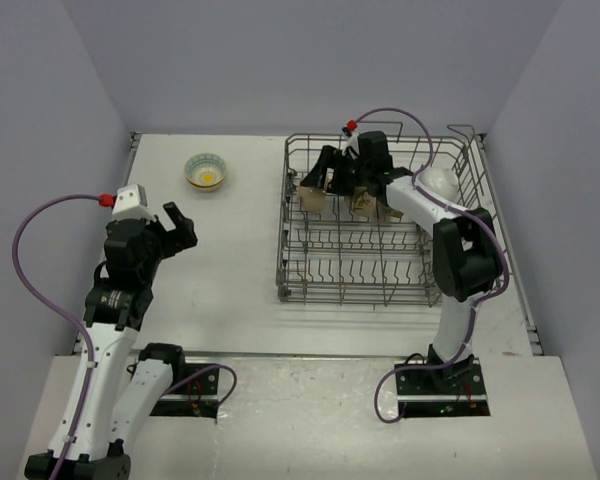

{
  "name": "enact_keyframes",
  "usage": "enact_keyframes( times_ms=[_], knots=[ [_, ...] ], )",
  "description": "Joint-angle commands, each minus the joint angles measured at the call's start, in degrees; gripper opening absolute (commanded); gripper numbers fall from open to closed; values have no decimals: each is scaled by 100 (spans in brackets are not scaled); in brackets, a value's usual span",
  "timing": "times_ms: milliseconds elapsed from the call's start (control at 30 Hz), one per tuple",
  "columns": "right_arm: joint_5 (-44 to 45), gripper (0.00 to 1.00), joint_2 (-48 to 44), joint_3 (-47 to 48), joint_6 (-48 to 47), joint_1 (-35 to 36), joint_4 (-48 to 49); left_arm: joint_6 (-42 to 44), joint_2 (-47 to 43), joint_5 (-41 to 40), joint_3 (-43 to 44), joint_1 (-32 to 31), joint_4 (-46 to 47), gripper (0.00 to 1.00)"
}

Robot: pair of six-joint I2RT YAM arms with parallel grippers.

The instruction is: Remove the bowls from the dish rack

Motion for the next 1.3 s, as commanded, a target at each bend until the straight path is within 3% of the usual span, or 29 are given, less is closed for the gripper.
enact_keyframes(
  times_ms=[0, 633, 1133, 1267],
  knots=[
    [-746, 83, 80, 105, 104, -117, 532, 151, -56, 49, -34, -46, 174, 100],
    [-2153, 79, 633, 281, 394, -381, 1077, 151, -82, 67, -43, -63, 174, 100],
    [-2927, 63, 792, 193, 851, -469, 1902, 160, -91, 110, -51, -72, 201, 100],
    [-3260, 57, 844, 36, 1289, -530, 2561, 160, -100, 110, -43, -72, 201, 100]
  ],
)
